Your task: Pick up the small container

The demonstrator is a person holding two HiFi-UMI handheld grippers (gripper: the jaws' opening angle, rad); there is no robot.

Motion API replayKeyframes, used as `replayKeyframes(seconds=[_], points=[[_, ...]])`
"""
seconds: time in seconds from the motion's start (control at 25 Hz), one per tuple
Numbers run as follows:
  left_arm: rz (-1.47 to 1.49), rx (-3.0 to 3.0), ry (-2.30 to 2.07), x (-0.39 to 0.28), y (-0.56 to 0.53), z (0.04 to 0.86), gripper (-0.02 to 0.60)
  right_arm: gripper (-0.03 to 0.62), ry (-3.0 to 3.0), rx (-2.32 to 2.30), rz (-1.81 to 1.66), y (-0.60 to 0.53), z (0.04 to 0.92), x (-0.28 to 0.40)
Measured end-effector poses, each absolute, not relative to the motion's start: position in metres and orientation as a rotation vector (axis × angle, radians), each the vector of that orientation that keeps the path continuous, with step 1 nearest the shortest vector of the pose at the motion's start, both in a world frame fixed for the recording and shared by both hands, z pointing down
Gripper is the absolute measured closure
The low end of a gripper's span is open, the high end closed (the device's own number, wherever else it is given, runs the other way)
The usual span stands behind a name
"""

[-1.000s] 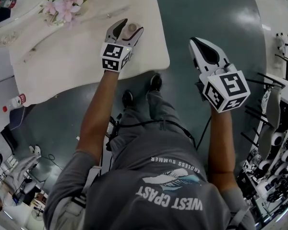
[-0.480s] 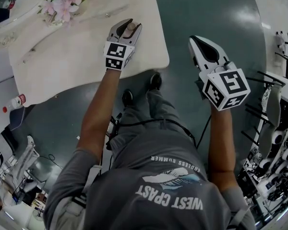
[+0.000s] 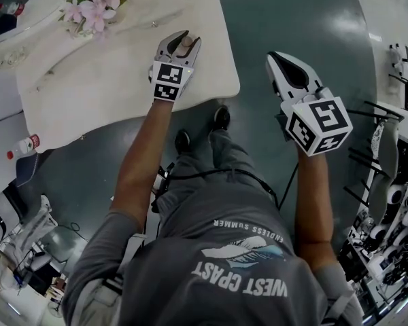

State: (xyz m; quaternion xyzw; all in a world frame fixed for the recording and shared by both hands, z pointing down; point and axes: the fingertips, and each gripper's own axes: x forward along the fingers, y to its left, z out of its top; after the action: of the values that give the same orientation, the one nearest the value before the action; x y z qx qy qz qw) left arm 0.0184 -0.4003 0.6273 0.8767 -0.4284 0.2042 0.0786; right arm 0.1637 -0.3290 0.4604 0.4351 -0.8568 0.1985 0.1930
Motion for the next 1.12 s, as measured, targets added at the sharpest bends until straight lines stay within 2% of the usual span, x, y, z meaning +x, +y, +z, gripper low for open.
replayKeyframes(seconds=[0.36,1.12], points=[[0.610,2.648,-1.267,-0.001,-0.384,0.599,0.439,0.568,-2.427,1.232,0.550,-0.324,0.449,0.154],[0.531,2.806,-1.245,-0.062,-0.356,0.444,0.439,0.568,-2.518,1.295,0.461,-0.312,0.397,0.118]])
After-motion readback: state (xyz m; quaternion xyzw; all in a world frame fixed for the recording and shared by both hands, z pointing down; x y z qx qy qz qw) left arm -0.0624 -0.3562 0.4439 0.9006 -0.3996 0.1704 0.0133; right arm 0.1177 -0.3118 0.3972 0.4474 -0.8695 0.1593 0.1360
